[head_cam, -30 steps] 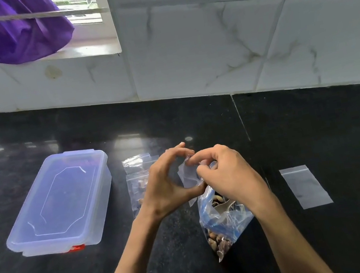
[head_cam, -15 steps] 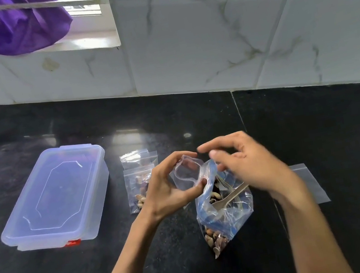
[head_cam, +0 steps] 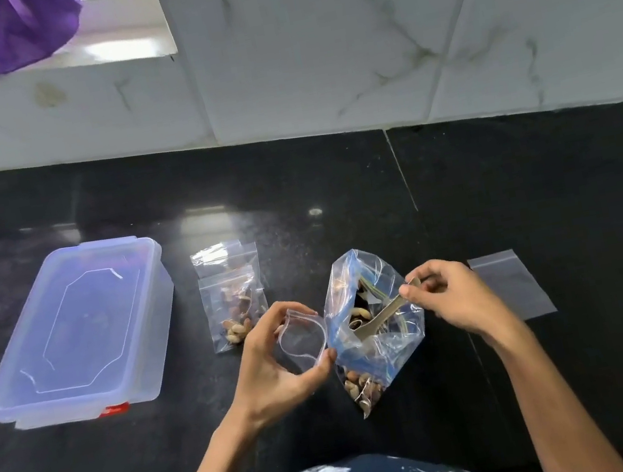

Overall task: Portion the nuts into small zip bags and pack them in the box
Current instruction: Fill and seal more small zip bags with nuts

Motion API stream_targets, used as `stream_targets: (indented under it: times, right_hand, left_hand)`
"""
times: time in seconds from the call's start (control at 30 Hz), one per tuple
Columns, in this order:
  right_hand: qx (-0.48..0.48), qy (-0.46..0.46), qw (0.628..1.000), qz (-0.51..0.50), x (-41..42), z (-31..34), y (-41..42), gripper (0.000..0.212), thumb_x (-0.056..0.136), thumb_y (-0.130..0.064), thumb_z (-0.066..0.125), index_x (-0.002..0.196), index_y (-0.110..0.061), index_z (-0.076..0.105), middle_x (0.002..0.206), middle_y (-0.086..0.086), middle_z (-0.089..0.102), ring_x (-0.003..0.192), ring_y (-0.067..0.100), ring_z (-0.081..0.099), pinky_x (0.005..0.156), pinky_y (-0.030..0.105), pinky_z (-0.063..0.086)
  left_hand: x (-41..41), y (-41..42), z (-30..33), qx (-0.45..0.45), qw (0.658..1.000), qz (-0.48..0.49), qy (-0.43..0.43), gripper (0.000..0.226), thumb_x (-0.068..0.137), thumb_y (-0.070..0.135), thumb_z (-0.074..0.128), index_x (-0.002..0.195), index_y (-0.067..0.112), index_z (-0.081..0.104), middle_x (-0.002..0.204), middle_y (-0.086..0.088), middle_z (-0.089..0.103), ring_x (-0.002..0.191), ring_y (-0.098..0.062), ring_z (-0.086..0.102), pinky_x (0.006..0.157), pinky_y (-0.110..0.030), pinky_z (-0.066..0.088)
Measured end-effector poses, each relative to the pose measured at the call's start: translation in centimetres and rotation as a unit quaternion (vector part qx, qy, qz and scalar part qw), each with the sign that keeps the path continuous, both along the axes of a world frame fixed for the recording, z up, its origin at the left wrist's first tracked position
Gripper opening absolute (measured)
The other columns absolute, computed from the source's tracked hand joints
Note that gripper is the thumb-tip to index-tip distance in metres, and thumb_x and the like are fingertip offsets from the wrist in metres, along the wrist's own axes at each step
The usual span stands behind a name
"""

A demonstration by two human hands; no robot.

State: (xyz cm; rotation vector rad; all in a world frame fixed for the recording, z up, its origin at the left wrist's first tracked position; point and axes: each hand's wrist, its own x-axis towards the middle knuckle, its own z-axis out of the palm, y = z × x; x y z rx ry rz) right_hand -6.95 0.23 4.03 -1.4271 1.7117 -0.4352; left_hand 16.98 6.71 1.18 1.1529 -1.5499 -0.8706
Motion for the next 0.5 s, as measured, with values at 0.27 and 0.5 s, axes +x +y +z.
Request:
stream_targets:
  times: [0.27, 0.5]
  right_hand:
    - [-0.08, -0.033, 0.989, 0.119, 0.8, 0.8, 1.4, 0.022, 0.1, -0.033, 0.042, 0.096, -0.03, 0.063, 0.08, -0.008, 0.061, 0.073, 0.002, 0.058, 0.067, 0.018, 0.046]
    - [-0.222, 0.05, 0.957, 0.178, 1.4, 1.6, 1.2, 0.018, 0.1, -0.024, 0.042, 0.091, -0.021, 0.056, 0.081, -0.017, 0.055, 0.074, -0.002, 0.055, 0.06, 0.015, 0.041]
  left_hand:
    - [-1.2, 2.4, -1.9, 0.034, 0.996, -0.045, -0.068, 0.067, 0.057, 0.034, 0.081, 0.108, 0.022, 0.04, 0.108, 0.02, 0.05, 0.097, -0.008, 0.06, 0.086, -0.02, 0.049]
    - [-2.6, 2.9, -5.2, 0.005, 0.979, -0.042, -0.199, 0.092, 0.048, 0.055, 0.082, 0.108, 0.027, 0.019, 0.122, 0.014, 0.024, 0.099, -0.006, 0.053, 0.081, -0.009, 0.044]
